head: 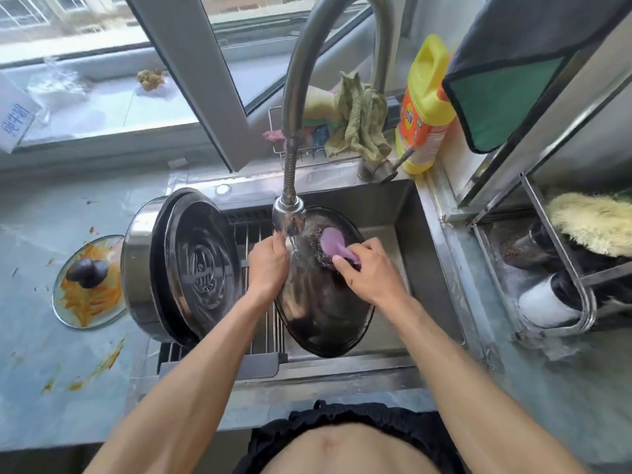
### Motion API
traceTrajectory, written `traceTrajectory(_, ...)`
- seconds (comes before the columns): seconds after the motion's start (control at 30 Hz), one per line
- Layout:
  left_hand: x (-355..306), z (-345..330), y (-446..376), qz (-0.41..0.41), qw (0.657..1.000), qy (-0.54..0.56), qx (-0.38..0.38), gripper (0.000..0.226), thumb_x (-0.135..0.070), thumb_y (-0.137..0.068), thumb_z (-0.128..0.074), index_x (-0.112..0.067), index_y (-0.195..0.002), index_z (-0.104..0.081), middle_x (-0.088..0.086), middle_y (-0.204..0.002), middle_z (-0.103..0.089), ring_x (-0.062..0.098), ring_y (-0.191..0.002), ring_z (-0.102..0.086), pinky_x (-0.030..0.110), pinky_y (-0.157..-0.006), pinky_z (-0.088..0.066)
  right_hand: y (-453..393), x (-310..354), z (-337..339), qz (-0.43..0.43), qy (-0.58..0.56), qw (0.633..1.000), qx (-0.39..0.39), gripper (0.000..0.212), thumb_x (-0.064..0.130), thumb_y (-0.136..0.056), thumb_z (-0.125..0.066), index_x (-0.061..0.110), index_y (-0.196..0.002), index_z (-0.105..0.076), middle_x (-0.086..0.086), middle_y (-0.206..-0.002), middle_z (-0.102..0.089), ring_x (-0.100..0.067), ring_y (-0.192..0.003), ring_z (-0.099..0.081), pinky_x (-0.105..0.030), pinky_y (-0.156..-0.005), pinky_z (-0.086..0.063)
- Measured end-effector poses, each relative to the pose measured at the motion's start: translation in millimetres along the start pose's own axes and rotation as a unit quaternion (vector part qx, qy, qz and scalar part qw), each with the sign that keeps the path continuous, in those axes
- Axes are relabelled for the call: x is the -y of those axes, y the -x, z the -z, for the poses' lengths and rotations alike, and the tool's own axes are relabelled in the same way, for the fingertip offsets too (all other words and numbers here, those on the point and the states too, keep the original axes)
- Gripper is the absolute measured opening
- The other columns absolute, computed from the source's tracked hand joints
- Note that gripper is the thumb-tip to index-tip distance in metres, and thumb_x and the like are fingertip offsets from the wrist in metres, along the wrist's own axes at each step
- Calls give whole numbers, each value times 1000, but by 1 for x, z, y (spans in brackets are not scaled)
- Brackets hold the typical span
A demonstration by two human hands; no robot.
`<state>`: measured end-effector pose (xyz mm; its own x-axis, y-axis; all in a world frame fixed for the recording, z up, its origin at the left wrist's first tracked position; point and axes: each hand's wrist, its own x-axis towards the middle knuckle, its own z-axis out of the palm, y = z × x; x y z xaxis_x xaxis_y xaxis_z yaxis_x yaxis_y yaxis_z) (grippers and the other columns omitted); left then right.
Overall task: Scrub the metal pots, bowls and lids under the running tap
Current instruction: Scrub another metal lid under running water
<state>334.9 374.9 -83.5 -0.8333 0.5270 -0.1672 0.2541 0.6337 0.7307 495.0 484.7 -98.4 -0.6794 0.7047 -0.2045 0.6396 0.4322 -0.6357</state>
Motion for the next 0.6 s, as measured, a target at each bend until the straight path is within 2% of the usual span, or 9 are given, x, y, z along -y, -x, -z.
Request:
traceTrajectory(0.07,2,-6,9,10,1000,1,-16,54,-25,-111,-34,-10,-60,-43,-1,-57,-46,17,-56,-41,38,-61,-26,9,17,-2,52,74,996,-14,41,48,-102,-39,20,-95,-67,-6,-99,-57,-36,-89,-62,-42,-75,-51)
traceTrajectory(0.17,14,-11,17,33,995,87,-38,59,-34,-111,-40,-17,-55,-32,-7,-49,-38,12,-49,-32,38,-55,-28,22,35,-6,142,146,979,17,44,37,-107,-32,9,-102,-65,-14,-100,-65,-41,-93,-64,-44,-71,-46)
traceTrajectory(0.23,23,-9,19,24,991,127,-40,61,-37,-110,-43,-20,-53,-29,-11,-44,-36,7,-47,-30,37,-54,-25,8,37,9,125,160,979,1,41,36,-107,-31,10,-105,-63,-15,-103,-65,-40,-96,-64,-44,-72,-44)
traceTrajectory(0.33,26,-3,19,-11,991,131,-26,62,-37,-109,-44,-14,-53,-38,-9,-48,-43,7,-48,-35,34,-53,-27,-14,40,32,73,172,982,-18,35,29,-105,-34,8,-108,-63,-18,-109,-65,-42,-100,-63,-45,-77,-46)
traceTrajectory(0.4,24,0,18,-25,992,126,-15,65,-40,-108,-43,-5,-54,-41,2,-52,-44,10,-49,-36,33,-53,-26,-6,58,29,119,199,973,9,33,26,-104,-37,10,-111,-65,-17,-110,-65,-41,-99,-64,-44,-77,-48)
traceTrajectory(0.47,27,3,17,-36,991,127,-3,69,-48,-104,-39,0,-55,-40,5,-53,-44,10,-49,-36,33,-53,-26,6,72,24,164,207,963,58,32,25,-102,-40,12,-111,-68,-16,-108,-67,-41,-97,-65,-41,-76,-49)
traceTrajectory(0.5,29,4,17,-45,991,125,4,70,-51,-102,-38,1,-55,-40,4,-53,-44,9,-50,-36,33,-52,-26,0,72,28,151,211,964,60,28,23,-99,-44,12,-108,-69,-16,-106,-68,-40,-97,-66,-40,-76,-50)
traceTrajectory(0.6,31,7,20,-74,990,120,30,68,-48,-103,-42,2,-58,-40,1,-56,-41,7,-53,-33,32,-52,-23,-32,60,46,31,196,980,29,23,17,-93,-51,12,-107,-68,-15,-104,-69,-38,-99,-67,-39,-78,-50)
